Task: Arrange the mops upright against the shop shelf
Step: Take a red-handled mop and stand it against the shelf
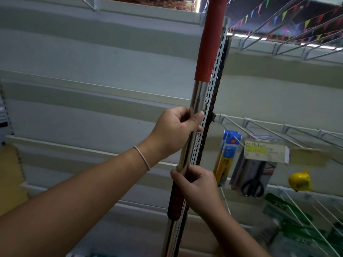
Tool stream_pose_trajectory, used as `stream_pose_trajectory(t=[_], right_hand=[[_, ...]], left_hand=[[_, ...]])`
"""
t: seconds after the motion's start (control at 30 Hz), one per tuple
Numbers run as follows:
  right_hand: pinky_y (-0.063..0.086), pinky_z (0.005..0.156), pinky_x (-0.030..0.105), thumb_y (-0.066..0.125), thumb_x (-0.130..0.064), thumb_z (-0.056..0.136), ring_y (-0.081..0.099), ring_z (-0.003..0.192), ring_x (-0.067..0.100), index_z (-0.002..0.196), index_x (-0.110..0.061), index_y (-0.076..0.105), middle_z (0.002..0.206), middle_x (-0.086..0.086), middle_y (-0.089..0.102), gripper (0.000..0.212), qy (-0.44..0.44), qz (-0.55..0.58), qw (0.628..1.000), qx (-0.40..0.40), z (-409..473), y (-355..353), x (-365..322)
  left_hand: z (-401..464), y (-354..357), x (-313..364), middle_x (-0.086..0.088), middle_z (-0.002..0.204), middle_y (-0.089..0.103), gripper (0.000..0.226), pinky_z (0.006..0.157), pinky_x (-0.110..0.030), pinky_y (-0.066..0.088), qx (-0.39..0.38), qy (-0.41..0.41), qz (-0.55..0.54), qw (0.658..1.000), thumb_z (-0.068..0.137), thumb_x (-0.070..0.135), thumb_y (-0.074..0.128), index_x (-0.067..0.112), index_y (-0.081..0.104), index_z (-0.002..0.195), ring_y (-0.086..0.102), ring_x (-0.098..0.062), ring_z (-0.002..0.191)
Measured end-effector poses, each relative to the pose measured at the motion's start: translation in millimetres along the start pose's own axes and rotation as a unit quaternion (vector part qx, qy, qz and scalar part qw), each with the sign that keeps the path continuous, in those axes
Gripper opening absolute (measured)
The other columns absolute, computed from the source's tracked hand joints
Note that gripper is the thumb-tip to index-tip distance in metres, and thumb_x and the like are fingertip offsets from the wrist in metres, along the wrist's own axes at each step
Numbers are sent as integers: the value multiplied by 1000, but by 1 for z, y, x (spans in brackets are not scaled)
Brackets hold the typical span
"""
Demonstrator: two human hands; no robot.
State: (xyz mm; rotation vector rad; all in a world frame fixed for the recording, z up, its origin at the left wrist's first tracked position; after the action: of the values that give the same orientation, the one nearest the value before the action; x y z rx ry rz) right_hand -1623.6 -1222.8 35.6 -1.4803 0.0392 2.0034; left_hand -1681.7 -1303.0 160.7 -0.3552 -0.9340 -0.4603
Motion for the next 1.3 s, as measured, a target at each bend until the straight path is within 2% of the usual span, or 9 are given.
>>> stream_pose_trajectory(t=[0.13,0.27,0.4,0.5,0.63,0.73,0.8,0.9,1.3], right_hand=[[56,65,43,73,-31,85,66,70,30,77,-6,71,74,16,68,27,12,-12,1000,-20,0,-3,-11],[59,71,28,70,-21,87,69,75,9,90,-25,73,82,0,73,6,-7,-13,1000,-16,0,-19,-29],[55,83,22,67,-17,88,65,90,-2,131,-18,60,112,-7,70,43,-55,-1,994,98,-2,-71,-78],[54,82,13,66,-23,90,66,96,-7,130,-15,61,107,-13,69,41,-127,16,983,132,-2,-97,-130],[55,86,20,63,-37,91,67,103,4,130,-11,61,116,-2,70,47,-166,-15,981,101,25,-101,-178],[52,64,8,63,-35,93,69,79,-6,121,-9,66,100,-3,73,38,-163,11,985,49,44,-91,-198],[50,59,8,62,-33,93,68,71,-7,109,-13,66,91,-3,71,26,-159,12,987,22,52,-84,-203],[55,68,16,62,-32,93,72,83,6,97,-20,64,92,-1,73,12,-157,12,987,23,60,-86,-203],[53,58,14,71,-30,87,73,74,9,97,-14,65,84,4,73,19,-173,46,982,56,65,-101,-216]], left_hand=[[-3,2,2,-4,76,70,11,77,-26,56,-9,1,-7,1000,93,23,60,16,64,86,67,-9,71],[-4,3,3,-5,75,67,10,72,-23,56,-26,-3,-15,1000,93,19,60,16,64,85,66,-10,71],[-5,-2,-3,-4,77,69,9,74,-26,57,-30,-11,-2,999,93,20,59,17,65,86,68,-13,75],[-8,-5,-12,-3,81,71,11,78,-27,55,-33,-27,17,999,92,24,60,15,66,93,70,-13,82],[-16,-1,-19,-2,84,72,13,82,-30,55,-53,-34,32,997,90,28,60,17,66,95,70,-13,85],[-19,4,-15,0,83,72,13,77,-23,54,-62,-26,32,997,89,29,60,18,67,93,70,-12,84],[-17,5,-14,-2,83,72,14,78,-25,55,-63,-23,35,997,89,29,61,17,68,90,69,-14,85],[-14,7,-12,-6,85,72,14,83,-32,56,-59,-20,34,997,90,27,61,16,69,88,69,-17,86],[-7,16,4,-4,85,72,15,88,-36,55,-84,-6,47,995,94,25,57,14,66,93,69,-13,85]])
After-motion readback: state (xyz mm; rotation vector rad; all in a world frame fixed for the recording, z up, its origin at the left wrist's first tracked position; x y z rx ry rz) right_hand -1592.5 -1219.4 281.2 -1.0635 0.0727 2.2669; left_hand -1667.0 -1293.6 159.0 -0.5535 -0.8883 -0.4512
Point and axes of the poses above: each hand's wrist, its own z-axis towards the middle knuckle, its own y-axis out of the palm, x = y × z, the point moved 10 cm from there along z, towards the middle knuckle
